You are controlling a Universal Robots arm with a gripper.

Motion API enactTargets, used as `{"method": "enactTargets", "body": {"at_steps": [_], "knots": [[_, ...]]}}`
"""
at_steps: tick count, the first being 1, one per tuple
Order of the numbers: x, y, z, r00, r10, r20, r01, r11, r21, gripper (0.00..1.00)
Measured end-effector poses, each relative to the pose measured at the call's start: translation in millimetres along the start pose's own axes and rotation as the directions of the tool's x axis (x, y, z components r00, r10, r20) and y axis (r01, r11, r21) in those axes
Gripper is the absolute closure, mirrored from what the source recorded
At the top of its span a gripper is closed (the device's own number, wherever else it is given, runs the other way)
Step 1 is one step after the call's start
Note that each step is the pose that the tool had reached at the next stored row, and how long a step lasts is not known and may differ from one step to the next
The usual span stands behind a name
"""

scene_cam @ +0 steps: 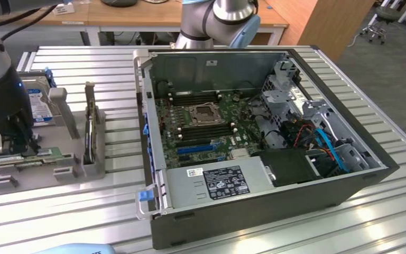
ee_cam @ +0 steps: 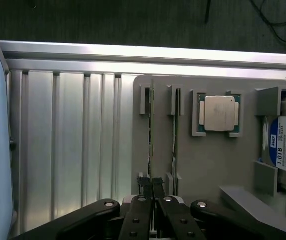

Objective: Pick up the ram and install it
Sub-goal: 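Pick up the ram and move it above insertion slot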

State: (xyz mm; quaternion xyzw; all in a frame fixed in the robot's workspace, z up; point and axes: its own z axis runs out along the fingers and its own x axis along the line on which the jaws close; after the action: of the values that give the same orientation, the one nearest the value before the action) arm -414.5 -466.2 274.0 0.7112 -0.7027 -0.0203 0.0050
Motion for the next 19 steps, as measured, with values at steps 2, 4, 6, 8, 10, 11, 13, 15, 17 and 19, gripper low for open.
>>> {"method": "enactTargets", "body": {"at_steps": [2, 4, 6, 8, 10, 11, 13, 15, 17, 19], "knots": [[-0.1, 0.2, -4.4, 1.0000, 0.001, 0.0001, -0.001, 1.0000, 0.0001, 0.88], [-0.2, 0.3, -8.9, 1.0000, 0.003, 0.0002, -0.003, 1.0000, 0.0002, 0.88], [-0.3, 0.5, -13.3, 1.0000, 0.005, 0.0002, -0.005, 1.0000, 0.0002, 0.88], [-0.4, 0.6, -18.1, 1.0000, 0.006, 0.0003, -0.006, 1.0000, 0.0002, 0.88], [-0.5, 0.7, -22.4, 1.0000, 0.008, 0.0003, -0.008, 1.0000, 0.0002, 0.88], [-0.5, 0.8, -24.7, 1.0000, 0.008, 0.0004, -0.008, 1.0000, 0.0003, 0.88], [-0.6, 0.9, -29.0, 1.0000, 0.010, 0.0004, -0.010, 1.0000, 0.0003, 0.88], [-0.7, 1.1, -32.9, 0.9999, 0.010, 0.0004, -0.010, 0.9999, 0.0003, 0.88], [-0.8, 1.2, -36.7, 0.9999, 0.011, 0.0004, -0.011, 0.9999, 0.0003, 0.88], [-0.9, 1.4, -41.2, 0.9999, 0.012, 0.0004, -0.012, 0.9999, 0.0003, 0.88]]}}
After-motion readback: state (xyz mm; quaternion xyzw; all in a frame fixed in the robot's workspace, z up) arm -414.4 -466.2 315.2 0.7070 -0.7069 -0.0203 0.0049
